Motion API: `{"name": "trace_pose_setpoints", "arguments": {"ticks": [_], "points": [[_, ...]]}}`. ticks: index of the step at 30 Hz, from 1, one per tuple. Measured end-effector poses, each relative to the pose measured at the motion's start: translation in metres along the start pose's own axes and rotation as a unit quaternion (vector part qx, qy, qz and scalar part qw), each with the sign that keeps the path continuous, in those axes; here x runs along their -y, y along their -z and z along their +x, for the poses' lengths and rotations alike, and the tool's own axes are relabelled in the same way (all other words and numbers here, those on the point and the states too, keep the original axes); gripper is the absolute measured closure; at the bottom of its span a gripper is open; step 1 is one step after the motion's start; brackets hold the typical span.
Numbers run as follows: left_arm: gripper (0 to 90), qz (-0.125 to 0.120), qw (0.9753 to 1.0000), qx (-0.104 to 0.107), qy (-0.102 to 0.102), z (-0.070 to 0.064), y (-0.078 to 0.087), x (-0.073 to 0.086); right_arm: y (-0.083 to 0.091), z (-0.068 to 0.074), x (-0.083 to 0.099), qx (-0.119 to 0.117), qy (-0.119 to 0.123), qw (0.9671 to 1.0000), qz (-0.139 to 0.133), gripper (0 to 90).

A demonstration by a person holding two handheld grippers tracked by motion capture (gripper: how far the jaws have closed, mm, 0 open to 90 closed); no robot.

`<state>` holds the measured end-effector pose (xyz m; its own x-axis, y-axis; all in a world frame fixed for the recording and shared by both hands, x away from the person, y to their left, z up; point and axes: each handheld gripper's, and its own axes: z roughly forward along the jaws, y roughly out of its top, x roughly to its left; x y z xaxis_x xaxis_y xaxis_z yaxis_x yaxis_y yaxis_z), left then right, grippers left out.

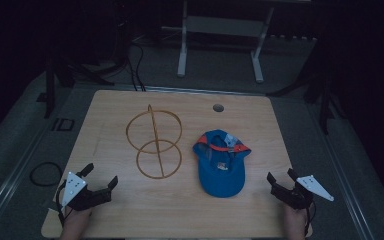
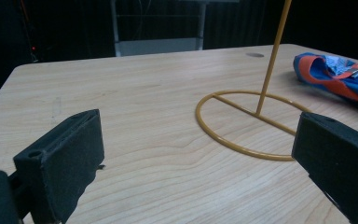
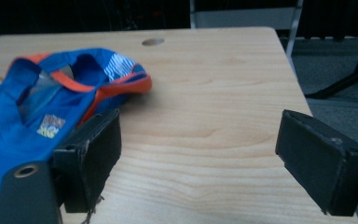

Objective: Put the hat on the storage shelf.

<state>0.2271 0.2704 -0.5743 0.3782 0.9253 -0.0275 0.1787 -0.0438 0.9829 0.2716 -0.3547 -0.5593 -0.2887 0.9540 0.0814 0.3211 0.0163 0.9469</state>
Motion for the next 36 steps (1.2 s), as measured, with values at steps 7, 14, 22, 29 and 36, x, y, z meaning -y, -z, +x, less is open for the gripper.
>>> {"name": "trace_pose_setpoints", "arguments": {"ticks": [7,14,22,29,36], "points": [[2.8,0.008,0.9999,-0.003,-0.011,-0.003,-0.001,-0.001,-0.003,0.003,0.000,-0.015,0.026,0.9995,0.005,14.2],[2.8,0.010,0.9999,-0.003,-0.010,-0.004,-0.002,-0.001,-0.006,0.006,-0.005,-0.022,0.041,0.9984,0.030,14.1],[2.7,0.001,0.9999,0.012,0.005,-0.004,-0.003,-0.001,-0.016,0.015,-0.019,-0.079,0.047,0.9925,0.081,13.2],[2.7,0.009,0.9999,0.007,-0.002,-0.006,-0.003,-0.002,-0.023,0.025,-0.042,-0.104,0.050,0.9896,0.086,13.2],[2.8,0.019,0.9998,0.007,-0.008,-0.007,-0.004,-0.002,-0.030,0.029,-0.070,-0.125,0.026,0.9884,0.082,13.1]]}}
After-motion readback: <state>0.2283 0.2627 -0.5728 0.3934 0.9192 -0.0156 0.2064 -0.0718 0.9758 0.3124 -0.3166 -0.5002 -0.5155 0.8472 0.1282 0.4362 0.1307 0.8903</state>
